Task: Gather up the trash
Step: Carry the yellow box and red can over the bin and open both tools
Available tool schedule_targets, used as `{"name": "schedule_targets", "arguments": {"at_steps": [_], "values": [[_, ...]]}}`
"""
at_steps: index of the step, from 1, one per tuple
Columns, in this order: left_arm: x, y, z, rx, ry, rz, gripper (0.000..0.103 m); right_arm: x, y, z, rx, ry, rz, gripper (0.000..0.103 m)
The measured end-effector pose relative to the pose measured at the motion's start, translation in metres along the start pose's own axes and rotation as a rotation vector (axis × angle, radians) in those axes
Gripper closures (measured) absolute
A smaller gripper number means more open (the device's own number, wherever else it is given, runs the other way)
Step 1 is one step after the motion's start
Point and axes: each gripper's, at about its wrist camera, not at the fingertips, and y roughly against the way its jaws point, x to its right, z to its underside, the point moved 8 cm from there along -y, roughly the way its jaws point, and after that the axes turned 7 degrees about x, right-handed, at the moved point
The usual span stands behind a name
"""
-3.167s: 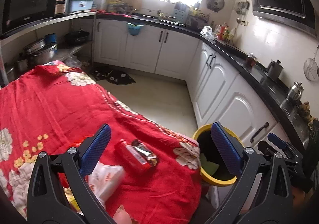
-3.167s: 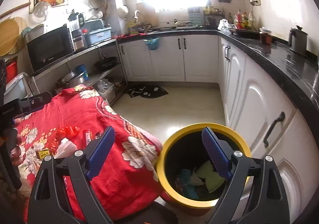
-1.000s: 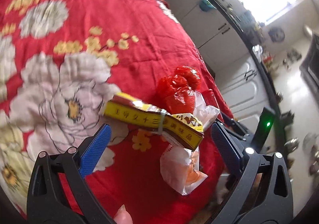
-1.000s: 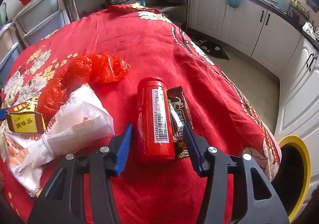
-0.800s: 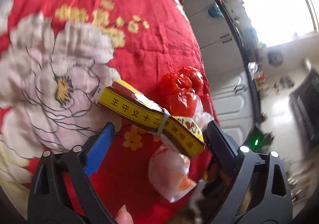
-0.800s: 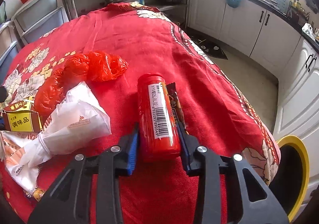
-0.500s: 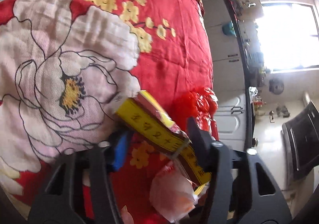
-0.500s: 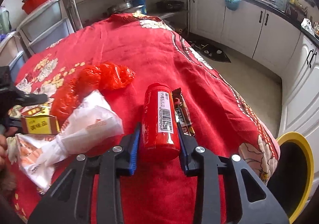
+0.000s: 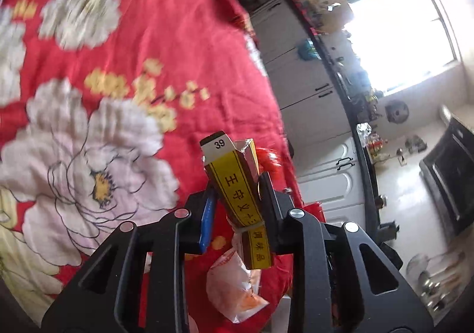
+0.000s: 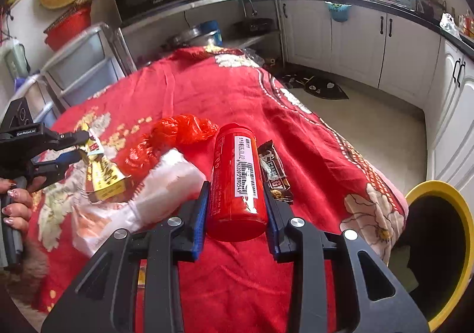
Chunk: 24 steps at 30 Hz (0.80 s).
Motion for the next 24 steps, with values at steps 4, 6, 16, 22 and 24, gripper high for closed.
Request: {"name": "schedule_targets", "arguments": {"at_steps": [4,6,16,22,24], "values": [[0.033,0.005,0.001,0.027,-0.101,0.023,0.082,0.004,0.017,-0.001,0.026,-0.007,0.005,0.072],[0.048,0.005,0.002,0.035,-0.138,0.033,0.082,0.008,0.024,-0.002,0.031,-0.016,0.012,0.072],[0.119,-0.008,0.021,0.047,-0.35,0.084,0.082,0.038,0.059,0.0,0.078,-0.061,0.07,0.072],[0.151,-0.026,0.037,0.033,-0.426,0.116,0.082,0.066,0.079,0.006,0.099,-0.105,0.121,0.072],[0.16,-0.032,0.044,0.025,-0.446,0.127,0.082,0.074,0.086,0.007,0.104,-0.113,0.133,0.072]]}}
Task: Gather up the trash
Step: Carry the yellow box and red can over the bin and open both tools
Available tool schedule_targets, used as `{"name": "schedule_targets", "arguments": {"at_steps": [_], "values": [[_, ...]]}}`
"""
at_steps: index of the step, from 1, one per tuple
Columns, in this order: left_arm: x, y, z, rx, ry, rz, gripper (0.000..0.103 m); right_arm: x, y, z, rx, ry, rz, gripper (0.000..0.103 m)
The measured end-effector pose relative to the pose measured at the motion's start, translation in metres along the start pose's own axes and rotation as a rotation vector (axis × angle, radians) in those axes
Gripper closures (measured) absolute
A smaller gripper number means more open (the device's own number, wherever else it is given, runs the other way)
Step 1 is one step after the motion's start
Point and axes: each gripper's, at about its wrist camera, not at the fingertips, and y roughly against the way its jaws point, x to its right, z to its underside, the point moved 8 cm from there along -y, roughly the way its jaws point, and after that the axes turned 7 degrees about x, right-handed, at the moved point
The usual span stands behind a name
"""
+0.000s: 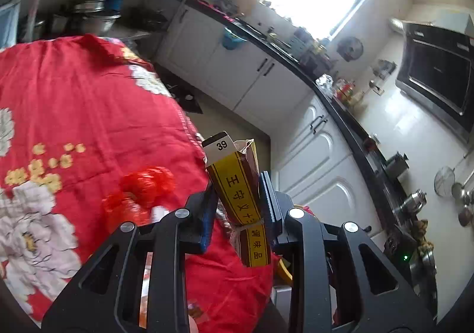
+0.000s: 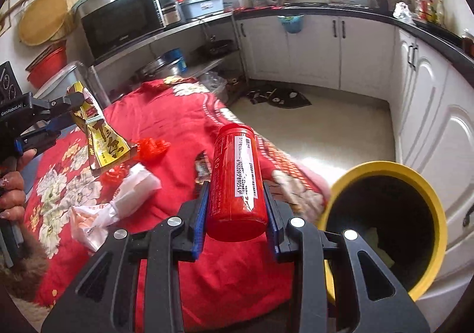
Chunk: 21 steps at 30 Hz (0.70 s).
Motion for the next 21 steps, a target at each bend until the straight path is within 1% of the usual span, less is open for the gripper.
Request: {"name": "schedule_targets", "arguments": {"at_steps": [11,21], "values": [[0.052,-0.035,0.016,-0.046,-0.082,0.067,0.082,0.047,0.023,0.001,0.035,-0.058,0.081,0.072],[0.085,-0.054,0.03,-0.074,-0.133,0.105,0.082,0.082,0.042,0.001,0.065,-0.11,0.149,0.072]]}}
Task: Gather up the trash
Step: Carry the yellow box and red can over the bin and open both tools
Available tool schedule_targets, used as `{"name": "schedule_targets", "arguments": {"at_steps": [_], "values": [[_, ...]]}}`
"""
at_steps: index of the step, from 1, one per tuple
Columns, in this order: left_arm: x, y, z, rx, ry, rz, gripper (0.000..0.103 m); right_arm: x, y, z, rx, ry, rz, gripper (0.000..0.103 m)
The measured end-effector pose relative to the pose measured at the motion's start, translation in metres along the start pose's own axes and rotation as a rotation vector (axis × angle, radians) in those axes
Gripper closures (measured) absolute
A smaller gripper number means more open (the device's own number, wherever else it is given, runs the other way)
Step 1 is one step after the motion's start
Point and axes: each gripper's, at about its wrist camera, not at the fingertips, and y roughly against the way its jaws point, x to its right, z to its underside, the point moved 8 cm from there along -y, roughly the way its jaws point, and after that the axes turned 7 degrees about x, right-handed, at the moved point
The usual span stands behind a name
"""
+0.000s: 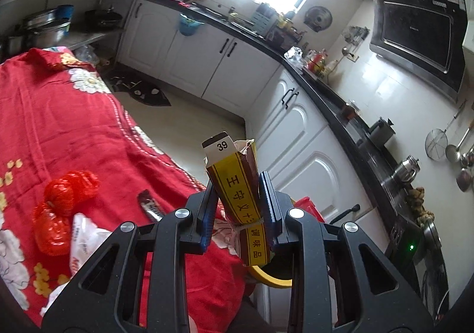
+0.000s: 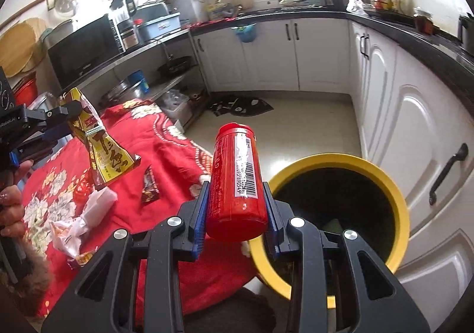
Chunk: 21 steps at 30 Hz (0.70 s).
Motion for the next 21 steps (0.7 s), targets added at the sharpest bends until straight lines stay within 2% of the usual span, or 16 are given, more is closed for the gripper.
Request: {"name": "schedule_targets", "arguments": {"at_steps": [10,21], "values": [[0.036,-0.027,0.01,-0.017,-0.073,0.016,0.082,0.04,0.008,0.007,0.008,-0.042,0.092,0.072],[0.069,-0.063,0.029,-0.062,-0.157,0.033,0.082,0.076,0.007,0.022,-0.018,-0.084,0.154,0.072]]}}
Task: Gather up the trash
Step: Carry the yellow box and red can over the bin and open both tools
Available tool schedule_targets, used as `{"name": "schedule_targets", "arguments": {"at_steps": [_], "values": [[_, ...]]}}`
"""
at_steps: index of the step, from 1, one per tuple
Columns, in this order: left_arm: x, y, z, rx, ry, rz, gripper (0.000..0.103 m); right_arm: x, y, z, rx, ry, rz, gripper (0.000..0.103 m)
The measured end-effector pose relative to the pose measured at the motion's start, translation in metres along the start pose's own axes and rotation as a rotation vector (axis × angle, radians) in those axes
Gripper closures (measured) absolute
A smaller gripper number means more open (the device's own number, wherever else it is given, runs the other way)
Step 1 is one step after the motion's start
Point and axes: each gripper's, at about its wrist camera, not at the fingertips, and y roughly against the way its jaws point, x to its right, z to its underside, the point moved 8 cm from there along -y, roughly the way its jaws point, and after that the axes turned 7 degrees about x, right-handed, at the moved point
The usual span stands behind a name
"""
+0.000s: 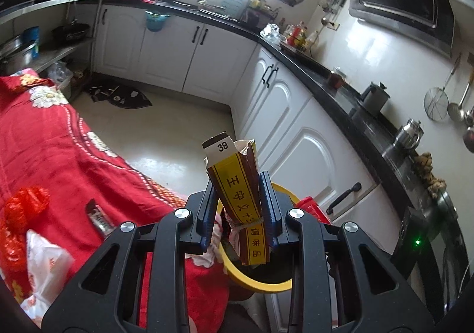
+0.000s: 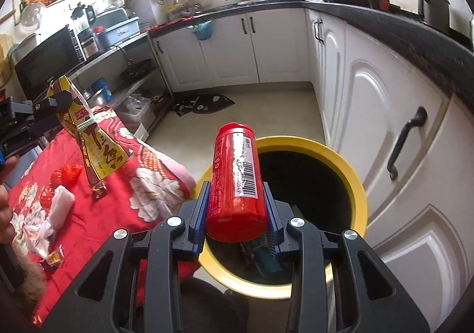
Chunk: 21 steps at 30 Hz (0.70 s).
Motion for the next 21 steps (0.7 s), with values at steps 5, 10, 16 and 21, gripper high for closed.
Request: {"name": "schedule_targets", "arguments": {"at_steps": [5,10,16,21], "values": [[0.013,-0.022,0.008,-0.033,-0.033,0.005,0.082,0.014,-0.007,0.01,-0.028,-0.009,0.028,0.072],[0.025,-0.048,0.02,-0.079,-0.059,0.019,0.082,0.028,-0.017,0.024,-0.067,-0.032,0.05,0.072],[0.036,-0.074,0.04,-0.142,-0.091,0.026,0.081,0.041,-0.029,0.043,-0.12,-0.053,0.074,0.072],[0.037,-0.089,0.051,-0.175,-0.088,0.024,0.081,0.051,-0.036,0.05,-0.143,-0.067,0.082,0.072]]}}
